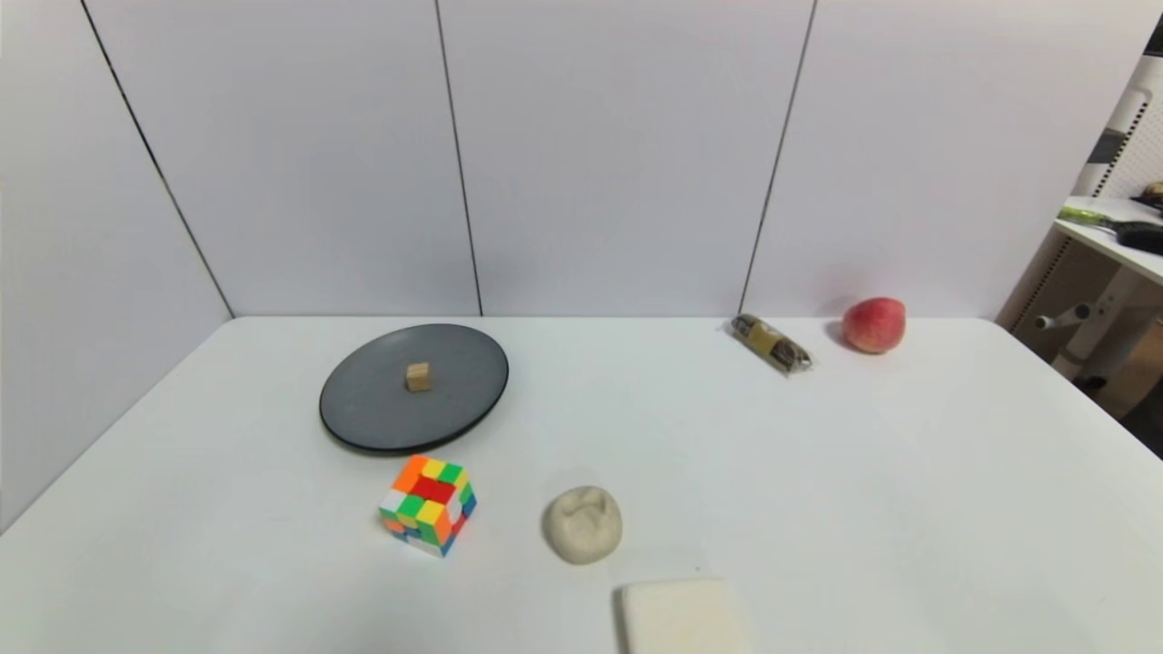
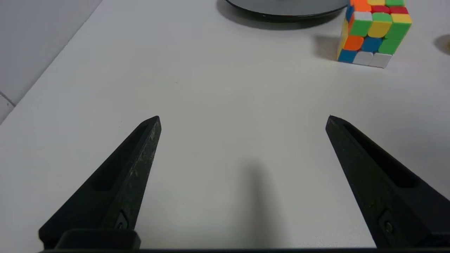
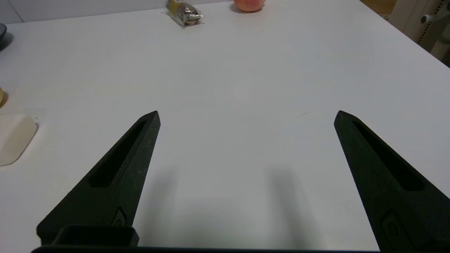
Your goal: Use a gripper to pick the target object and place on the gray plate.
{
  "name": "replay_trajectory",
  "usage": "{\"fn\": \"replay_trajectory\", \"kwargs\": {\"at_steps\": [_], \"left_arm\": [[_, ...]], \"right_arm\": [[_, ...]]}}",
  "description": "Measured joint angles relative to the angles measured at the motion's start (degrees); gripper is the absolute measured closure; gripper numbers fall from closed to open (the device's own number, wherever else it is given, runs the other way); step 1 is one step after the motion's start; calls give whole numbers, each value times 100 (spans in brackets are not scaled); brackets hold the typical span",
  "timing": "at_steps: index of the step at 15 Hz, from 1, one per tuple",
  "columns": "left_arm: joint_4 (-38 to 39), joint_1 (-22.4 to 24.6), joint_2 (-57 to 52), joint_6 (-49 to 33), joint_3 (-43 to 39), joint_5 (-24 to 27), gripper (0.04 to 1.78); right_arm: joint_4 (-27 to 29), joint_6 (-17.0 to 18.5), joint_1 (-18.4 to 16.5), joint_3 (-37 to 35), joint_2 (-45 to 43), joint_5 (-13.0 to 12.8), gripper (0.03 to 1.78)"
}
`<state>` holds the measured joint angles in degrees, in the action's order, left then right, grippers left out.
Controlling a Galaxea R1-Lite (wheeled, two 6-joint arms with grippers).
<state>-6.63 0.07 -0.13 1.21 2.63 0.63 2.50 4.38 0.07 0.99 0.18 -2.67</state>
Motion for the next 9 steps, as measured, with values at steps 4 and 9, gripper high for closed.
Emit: {"fn": "replay_trajectory", "kwargs": {"at_steps": [4, 9], "left_arm": [[11, 0, 0, -162, 4, -79, 13], [16, 0, 2, -162, 9, -79, 13]], "right_arm": [[-7, -22, 0, -9, 0, 6, 10], [-7, -6, 0, -11, 0, 4, 10]]}}
